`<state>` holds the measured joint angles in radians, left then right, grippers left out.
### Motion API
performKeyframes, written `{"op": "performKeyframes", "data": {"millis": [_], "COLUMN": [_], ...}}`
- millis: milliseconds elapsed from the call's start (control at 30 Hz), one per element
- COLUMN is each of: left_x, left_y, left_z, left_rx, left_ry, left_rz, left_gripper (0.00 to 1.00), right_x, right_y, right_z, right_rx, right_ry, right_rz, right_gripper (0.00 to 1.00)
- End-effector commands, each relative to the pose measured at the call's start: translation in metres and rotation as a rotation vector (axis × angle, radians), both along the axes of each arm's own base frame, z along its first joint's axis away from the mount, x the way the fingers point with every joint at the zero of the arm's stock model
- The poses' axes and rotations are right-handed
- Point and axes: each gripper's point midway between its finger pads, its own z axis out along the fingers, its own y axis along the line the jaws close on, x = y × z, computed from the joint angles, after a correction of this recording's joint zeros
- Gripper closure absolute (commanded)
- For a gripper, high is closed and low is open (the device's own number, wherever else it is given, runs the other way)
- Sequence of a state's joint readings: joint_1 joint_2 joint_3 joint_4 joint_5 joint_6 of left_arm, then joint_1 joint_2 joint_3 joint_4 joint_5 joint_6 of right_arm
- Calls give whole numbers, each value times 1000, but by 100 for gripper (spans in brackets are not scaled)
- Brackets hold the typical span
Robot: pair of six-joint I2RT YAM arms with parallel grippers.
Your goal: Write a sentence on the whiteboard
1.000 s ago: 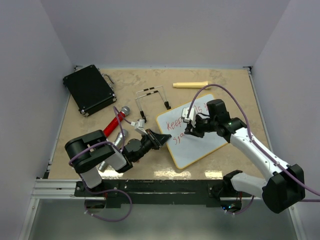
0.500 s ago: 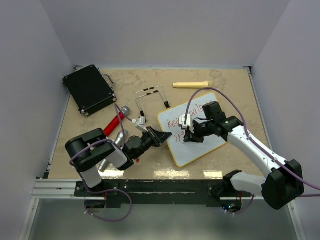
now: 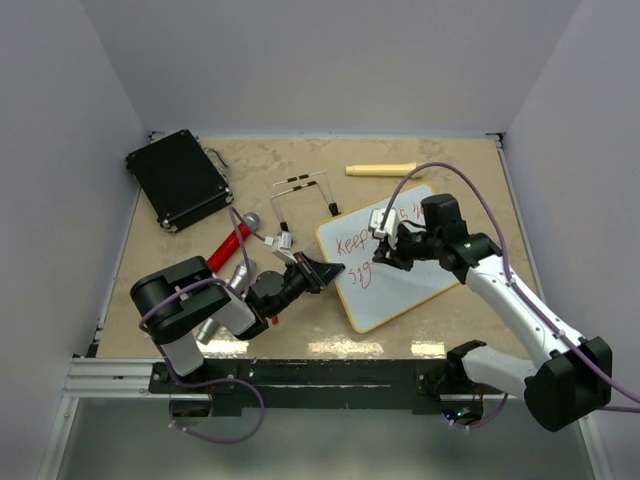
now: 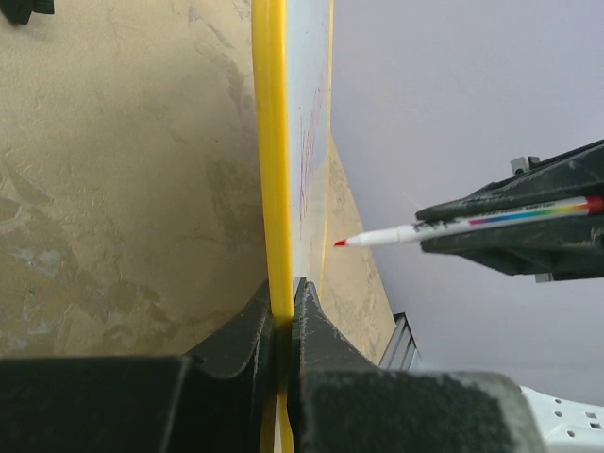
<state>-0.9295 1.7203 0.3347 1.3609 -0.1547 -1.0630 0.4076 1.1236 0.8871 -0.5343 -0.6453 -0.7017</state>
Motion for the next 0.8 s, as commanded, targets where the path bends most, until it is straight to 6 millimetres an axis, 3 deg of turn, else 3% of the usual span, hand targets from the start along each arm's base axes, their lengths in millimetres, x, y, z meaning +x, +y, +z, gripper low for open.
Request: {"op": "performKeyframes", "data": {"millis": [0,367,767], "left_x": [0,-9,-12], "left_y": [7,13,13], "left_z": [53,53,52], "left_rx": [-93,-84,-93], "left_ry": [-228,-248,-250], "left_rz": [16,-4,-18], "left_gripper": [100,100,100], "right_x": [2,3,0], "right_y": [-1,-8,-7], "right_z": [37,40,28], "right_rx": [88,153,153], "right_ry": [-87,-80,-52], "right_rz": [14,-13,-1], "right_gripper": [100,100,100]}}
